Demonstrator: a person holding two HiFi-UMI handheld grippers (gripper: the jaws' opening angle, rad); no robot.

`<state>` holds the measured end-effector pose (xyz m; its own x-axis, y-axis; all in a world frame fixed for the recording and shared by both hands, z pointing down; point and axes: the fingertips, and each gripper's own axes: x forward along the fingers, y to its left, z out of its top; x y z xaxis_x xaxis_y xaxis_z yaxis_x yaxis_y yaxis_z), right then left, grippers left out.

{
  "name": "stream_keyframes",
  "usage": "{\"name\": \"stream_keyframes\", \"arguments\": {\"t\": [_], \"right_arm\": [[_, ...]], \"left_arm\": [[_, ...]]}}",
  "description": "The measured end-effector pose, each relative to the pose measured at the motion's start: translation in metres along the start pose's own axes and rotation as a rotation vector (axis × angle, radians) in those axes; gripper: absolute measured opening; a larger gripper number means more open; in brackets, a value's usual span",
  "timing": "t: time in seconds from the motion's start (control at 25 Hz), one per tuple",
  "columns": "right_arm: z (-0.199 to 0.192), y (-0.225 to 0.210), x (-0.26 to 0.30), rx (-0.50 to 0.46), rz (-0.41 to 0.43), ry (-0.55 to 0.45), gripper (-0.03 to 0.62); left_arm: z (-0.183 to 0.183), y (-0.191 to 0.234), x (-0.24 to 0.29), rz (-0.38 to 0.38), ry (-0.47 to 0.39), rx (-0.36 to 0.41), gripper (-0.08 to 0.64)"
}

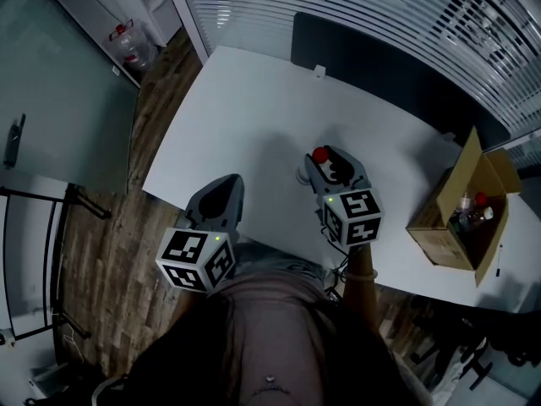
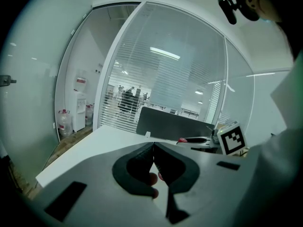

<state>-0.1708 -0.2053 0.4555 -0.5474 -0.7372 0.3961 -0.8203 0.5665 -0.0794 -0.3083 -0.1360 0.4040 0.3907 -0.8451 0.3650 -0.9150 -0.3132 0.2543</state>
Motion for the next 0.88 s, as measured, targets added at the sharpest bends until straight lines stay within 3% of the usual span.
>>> {"name": "stream_keyframes", "arguments": {"t": [0.4,0.64,0.88], "right_arm": [[0.012,0.002,-0.025,0.038,0.023,-0.065,0.173],[0.025,-0.006,-0.057,0.038,-0.009,-0.110,0.171],[0.037,-0.023,-0.100,0.028,-0.081,-0.178,0.115]], "left_arm": [[0.003,-0.014,0.008,-0.047,0.002,0.001,0.009],[0.007,-0.032,0.016,-0.097,-0.002,0.001,0.009],[0.011,-0.066,0.023,-0.167,-0.002,0.015,0.009]]}}
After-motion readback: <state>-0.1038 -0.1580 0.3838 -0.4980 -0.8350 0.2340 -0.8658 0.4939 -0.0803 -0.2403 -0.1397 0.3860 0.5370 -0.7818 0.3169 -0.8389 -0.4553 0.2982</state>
